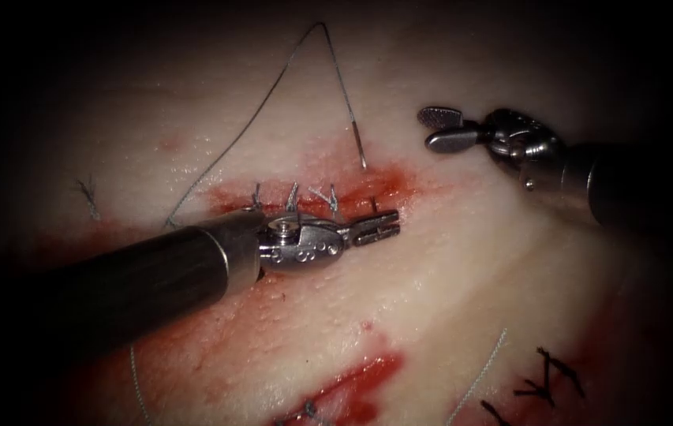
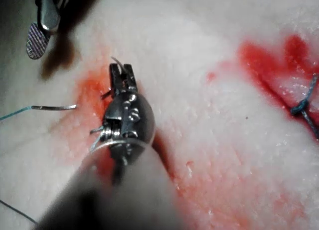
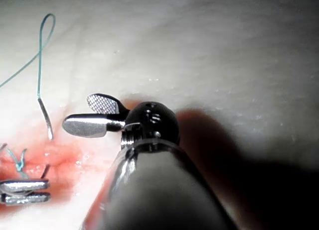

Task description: Wound Closure

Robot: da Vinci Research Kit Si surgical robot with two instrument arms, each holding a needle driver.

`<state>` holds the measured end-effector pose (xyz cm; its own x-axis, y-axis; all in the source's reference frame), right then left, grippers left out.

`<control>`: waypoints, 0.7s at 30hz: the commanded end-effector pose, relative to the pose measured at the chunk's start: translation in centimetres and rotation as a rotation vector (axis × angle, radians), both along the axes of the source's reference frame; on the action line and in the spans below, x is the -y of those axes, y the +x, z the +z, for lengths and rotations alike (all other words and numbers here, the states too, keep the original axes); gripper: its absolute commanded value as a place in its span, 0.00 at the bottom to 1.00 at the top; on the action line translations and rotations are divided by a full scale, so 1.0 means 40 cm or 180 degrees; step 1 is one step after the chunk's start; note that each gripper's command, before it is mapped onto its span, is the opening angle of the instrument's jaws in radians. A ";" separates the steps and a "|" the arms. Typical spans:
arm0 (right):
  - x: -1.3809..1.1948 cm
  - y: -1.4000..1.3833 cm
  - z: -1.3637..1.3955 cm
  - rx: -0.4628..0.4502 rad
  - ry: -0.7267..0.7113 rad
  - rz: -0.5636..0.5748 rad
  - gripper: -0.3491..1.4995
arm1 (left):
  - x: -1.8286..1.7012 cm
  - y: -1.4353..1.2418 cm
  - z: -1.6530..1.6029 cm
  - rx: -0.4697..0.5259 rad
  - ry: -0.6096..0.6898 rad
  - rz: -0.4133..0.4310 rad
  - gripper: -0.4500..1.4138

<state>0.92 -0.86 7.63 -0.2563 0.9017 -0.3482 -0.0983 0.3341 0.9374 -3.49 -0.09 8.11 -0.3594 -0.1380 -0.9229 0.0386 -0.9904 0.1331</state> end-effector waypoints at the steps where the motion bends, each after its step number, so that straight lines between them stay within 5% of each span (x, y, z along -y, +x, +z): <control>1: -0.0016 0.0021 0.0010 -0.0013 0.0013 0.0002 0.64 | -0.0012 -0.0014 0.0002 0.0026 0.0094 -0.0015 0.00; 6: -0.0010 0.0017 0.0008 0.0043 -0.0073 -0.0022 0.21 | -0.0002 -0.0018 -0.0039 0.0133 0.0774 -0.0165 0.00; 8: -0.0006 0.0017 0.0006 0.0169 -0.0242 -0.0065 0.12 | 0.0000 -0.0018 -0.0045 0.0145 0.0884 -0.0192 0.00; 11: 0.0004 0.0014 0.0001 0.0528 -0.0465 -0.0105 0.03 | 0.0009 -0.0020 -0.0070 0.0210 0.1299 -0.0251 0.00; 16: 0.0005 -0.0004 0.0001 0.0320 -0.0404 -0.0199 0.00 | 0.0041 -0.0024 -0.0147 0.0422 0.1998 -0.0086 0.00; 21: 0.0017 -0.0007 -0.0002 0.0228 -0.0177 -0.0229 0.00 | 0.0055 -0.0032 -0.0200 0.0564 0.2258 0.0007 0.00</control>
